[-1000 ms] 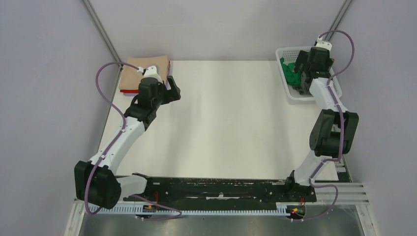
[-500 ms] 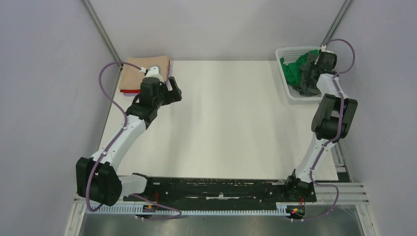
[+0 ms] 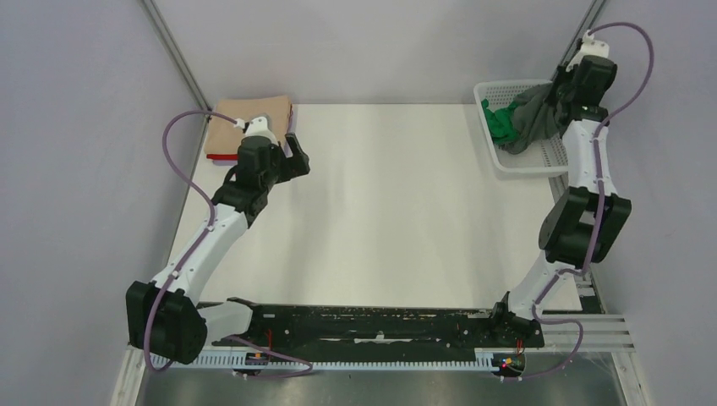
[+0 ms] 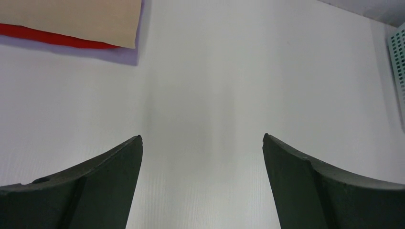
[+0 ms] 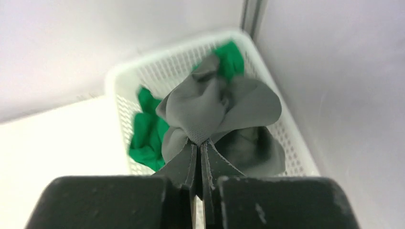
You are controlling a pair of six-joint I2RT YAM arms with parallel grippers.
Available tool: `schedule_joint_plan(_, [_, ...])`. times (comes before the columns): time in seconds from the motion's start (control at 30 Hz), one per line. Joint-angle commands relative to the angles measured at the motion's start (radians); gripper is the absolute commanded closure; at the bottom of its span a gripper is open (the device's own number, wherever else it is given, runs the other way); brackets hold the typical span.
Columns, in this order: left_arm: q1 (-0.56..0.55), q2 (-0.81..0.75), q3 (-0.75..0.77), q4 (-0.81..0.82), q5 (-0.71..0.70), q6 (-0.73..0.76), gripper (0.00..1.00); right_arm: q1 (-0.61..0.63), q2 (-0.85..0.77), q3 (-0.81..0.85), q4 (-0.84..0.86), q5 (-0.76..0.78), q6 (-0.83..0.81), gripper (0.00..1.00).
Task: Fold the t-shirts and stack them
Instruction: Grab crumpled tshirt from bin with the right arm, then move the tshirt to the center of the board
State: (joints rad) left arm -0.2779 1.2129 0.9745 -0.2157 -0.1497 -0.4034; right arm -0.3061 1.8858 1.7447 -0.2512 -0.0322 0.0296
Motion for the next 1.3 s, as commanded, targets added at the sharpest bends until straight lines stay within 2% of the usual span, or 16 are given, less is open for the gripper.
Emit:
schedule_joint_plan(0.0, [0.002, -0.063, -0.022, 0.023, -0.064, -0.087, 0.0, -0.004, -0.204, 0.015, 0.212, -0.139, 0.034, 1.0])
schedule_joint_plan(0.2, [0.002, -0.115, -0.048, -0.019, -0.086, -0.137, 0.0, 0.024, -0.309, -0.019, 0.359, -0.344, 0.149, 1.0])
schedule_joint_plan(0.47, [0.002, -0.24, -0.147, -0.034, -0.092, -0.203, 0.0, 0.215, -0.372, 0.038, 0.503, -0.561, 0.192, 1.0])
schedule_joint_plan(0.6, [0.002, -0.278, -0.176, -0.039, -0.103, -0.211, 0.0, 0.374, -0.418, 0.002, 0.565, -0.579, 0.146, 1.0])
schedule_joint_plan(0.73, [0.002, -0.295, -0.171, -0.062, -0.114, -0.196, 0.0, 0.481, -0.421, -0.016, 0.603, -0.632, 0.149, 1.0])
schedule_joint_plan(0.9, [0.002, -0.302, -0.146, -0.097, -0.145, -0.189, 0.0, 0.53, -0.393, -0.123, 0.698, -0.693, 0.218, 1.0])
schedule_joint_plan(1.0, [0.002, -0.294, -0.128, -0.128, -0.179, -0.174, 0.0, 0.521, -0.409, -0.274, 0.667, -0.614, 0.154, 0.99])
schedule_joint_plan(1.17, [0.002, -0.246, -0.095, -0.147, -0.229, -0.157, 0.0, 0.427, -0.446, -0.603, 0.563, -0.324, 0.149, 0.89])
schedule_joint_plan(1.2, [0.002, -0.225, -0.092, -0.139, -0.227, -0.159, 0.0, 0.396, -0.437, -0.657, 0.528, -0.28, 0.184, 0.83])
schedule_joint_plan(1.23, [0.002, -0.203, -0.087, -0.125, -0.218, -0.16, 0.0, 0.363, -0.426, -0.701, 0.5, -0.244, 0.213, 0.7])
schedule_joint_plan(1.27, [0.003, -0.172, -0.08, -0.113, -0.193, -0.16, 0.0, 0.337, -0.411, -0.73, 0.486, -0.23, 0.225, 0.47])
